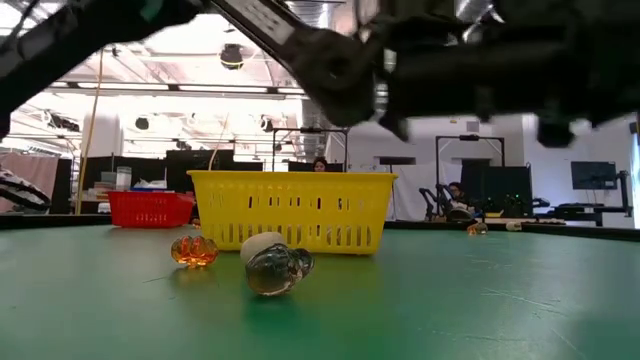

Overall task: Sort Halloween decoration
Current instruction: Put the black skull toy into the blue bin

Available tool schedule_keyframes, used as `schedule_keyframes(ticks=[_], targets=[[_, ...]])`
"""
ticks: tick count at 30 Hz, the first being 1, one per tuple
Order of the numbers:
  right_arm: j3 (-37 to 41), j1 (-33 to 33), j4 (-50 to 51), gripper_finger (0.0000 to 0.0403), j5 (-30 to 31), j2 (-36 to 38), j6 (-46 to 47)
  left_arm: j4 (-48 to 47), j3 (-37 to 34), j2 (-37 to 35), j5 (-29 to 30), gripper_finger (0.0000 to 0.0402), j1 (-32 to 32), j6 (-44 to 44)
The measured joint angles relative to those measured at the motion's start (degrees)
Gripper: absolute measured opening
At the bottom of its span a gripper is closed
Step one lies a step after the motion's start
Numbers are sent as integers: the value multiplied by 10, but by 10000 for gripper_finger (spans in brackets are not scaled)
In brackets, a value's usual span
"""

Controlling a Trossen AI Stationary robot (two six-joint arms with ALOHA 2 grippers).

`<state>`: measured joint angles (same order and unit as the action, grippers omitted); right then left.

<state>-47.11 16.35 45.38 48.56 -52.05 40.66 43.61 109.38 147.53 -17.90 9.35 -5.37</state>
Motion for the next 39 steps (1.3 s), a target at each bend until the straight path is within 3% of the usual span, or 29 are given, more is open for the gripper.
schedule_keyframes(ticks=[6,10,18,31,39], targets=[[0,-1,1,82,0,0,-2,-98,177,86,-9,80,-11,21],[0,-1,1,82,0,0,-5,-165,252,124,6,80,-11,50],[0,-12,-5,82,1,0,-6,-146,245,131,88,80,-9,65],[0,-46,-9,82,-3,0,-6,-157,244,131,76,81,4,93],[0,-46,-21,82,-5,0,-6,-168,244,131,76,131,0,103]])
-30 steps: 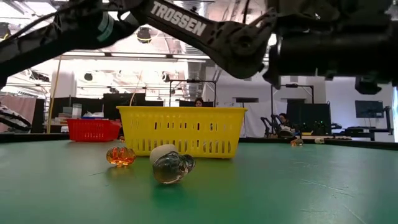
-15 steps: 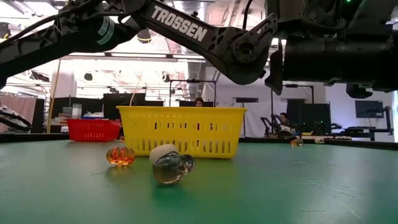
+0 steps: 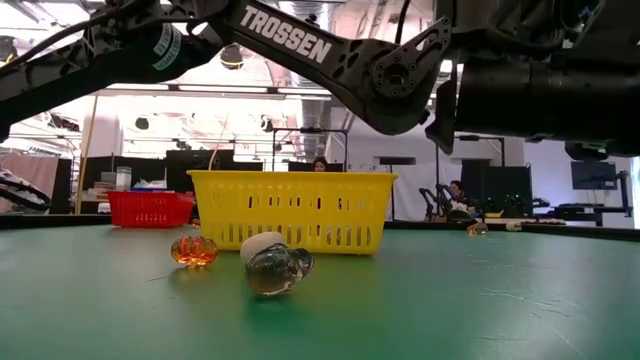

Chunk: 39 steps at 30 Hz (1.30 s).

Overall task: Sort Halloween decoration
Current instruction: Put the black skull toy into the blue bin, then put the orange pumpkin toy into the red bin

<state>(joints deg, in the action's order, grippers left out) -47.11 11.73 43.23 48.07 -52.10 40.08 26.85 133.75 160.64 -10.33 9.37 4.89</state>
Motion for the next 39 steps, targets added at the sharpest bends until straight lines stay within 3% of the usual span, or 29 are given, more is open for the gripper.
schedule_keyframes(ticks=[6,8,13,17,19,20,23,26,29,33,35,39], targets=[[0,0,-2,82,-2,0,0,-17,0,0,3,154,-12,11],[0,0,-1,82,-2,1,0,-65,0,-8,6,155,-18,29],[0,4,11,82,-4,5,5,-316,0,-75,51,151,-25,111],[0,-9,33,82,-4,-6,32,-551,-1,-171,192,147,-26,204],[-1,-29,26,82,-6,-11,39,-609,1,-210,219,144,-30,205],[-3,-39,21,82,-6,-13,42,-624,1,-223,209,143,-34,193],[-1,-59,-2,82,-22,-1,22,-668,0,-249,106,138,-60,169],[-2,-92,11,82,-33,1,-9,-752,-1,-287,68,131,-86,160],[-2,-137,36,82,-109,4,3,-860,1,-329,82,120,-104,155],[-2,-167,30,82,-312,-5,-14,-993,-1,-372,166,99,-117,124],[-2,-149,12,81,-385,-25,-9,-1032,-1,-400,197,86,-120,114],[-2,-71,5,69,-440,-86,49,-1057,-25,-485,227,57,-124,103]])
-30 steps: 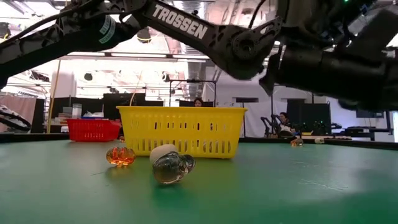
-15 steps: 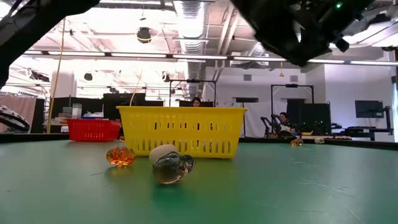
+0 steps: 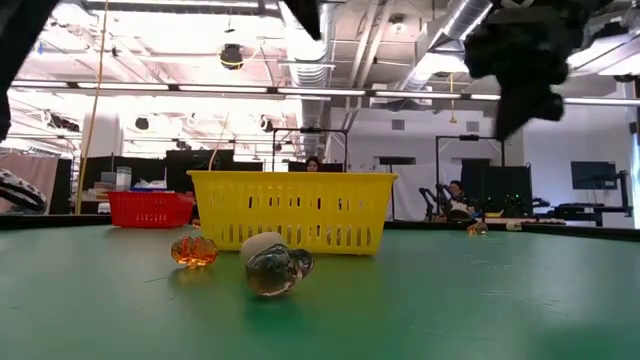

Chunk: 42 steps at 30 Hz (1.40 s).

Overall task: Sort Halloween decoration
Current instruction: Put the orange pumpkin toy into the red bin

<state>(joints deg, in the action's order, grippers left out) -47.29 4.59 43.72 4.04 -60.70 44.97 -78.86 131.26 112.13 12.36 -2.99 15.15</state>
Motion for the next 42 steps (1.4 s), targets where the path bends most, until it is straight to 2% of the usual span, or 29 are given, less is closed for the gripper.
schedule_keyframes(ticks=[3,6,11,16,18,20,22,25,30,37,39,42], targets=[[-12,70,27,48,-12,-55,65,34,-75,-82,6,34,0,-16],[-40,129,58,25,-12,-110,114,127,-200,-196,10,10,7,-31],[-84,194,68,18,-22,-176,190,384,-497,-407,18,2,23,-40],[-96,227,63,32,-79,-252,252,658,-791,-588,21,0,23,-49],[-101,238,52,33,-111,-288,251,775,-893,-641,19,0,20,-50],[-120,252,40,29,-117,-320,238,883,-978,-679,19,0,19,-51],[-148,261,45,23,-118,-346,238,969,-1037,-710,18,0,17,-50],[-194,273,63,20,-129,-380,236,1024,-1085,-748,18,0,11,-51],[-247,300,102,28,-179,-423,256,1012,-1093,-791,13,0,6,-55],[-257,321,164,24,-221,-434,305,969,-1093,-814,-59,0,6,-82],[-256,322,162,26,-220,-429,304,969,-1093,-815,-77,0,7,-86],[-257,321,132,31,-181,-410,283,965,-1093,-814,-92,0,7,-93]])
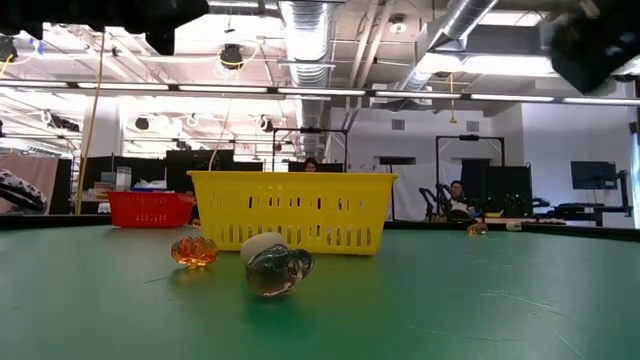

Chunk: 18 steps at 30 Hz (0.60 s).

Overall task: Sort Halloween decoration
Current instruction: Put the orange pumpkin toy into the red bin

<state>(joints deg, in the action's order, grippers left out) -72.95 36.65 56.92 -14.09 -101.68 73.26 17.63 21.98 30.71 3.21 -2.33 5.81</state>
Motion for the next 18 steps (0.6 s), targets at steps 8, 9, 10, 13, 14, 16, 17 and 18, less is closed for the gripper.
schedule_keyframes(ticks=[8,9,10,13,14,16,17,18], targets=[[0,-107,78,29,159,114,-70,-2,0,0,-4,0,0,-1],[0,-138,99,29,174,125,-89,-2,0,0,-4,0,0,0],[0,-170,119,29,186,136,-106,-2,0,0,-4,0,0,0],[3,-291,145,29,215,153,-173,-2,0,0,-5,0,0,0],[7,-334,141,29,217,155,-205,-2,0,0,-5,0,0,0],[19,-423,120,30,217,154,-280,-1,0,0,-5,0,0,0],[26,-466,105,32,217,151,-316,1,0,0,-4,0,0,0],[33,-511,90,35,217,148,-342,2,0,0,-5,0,0,4]])
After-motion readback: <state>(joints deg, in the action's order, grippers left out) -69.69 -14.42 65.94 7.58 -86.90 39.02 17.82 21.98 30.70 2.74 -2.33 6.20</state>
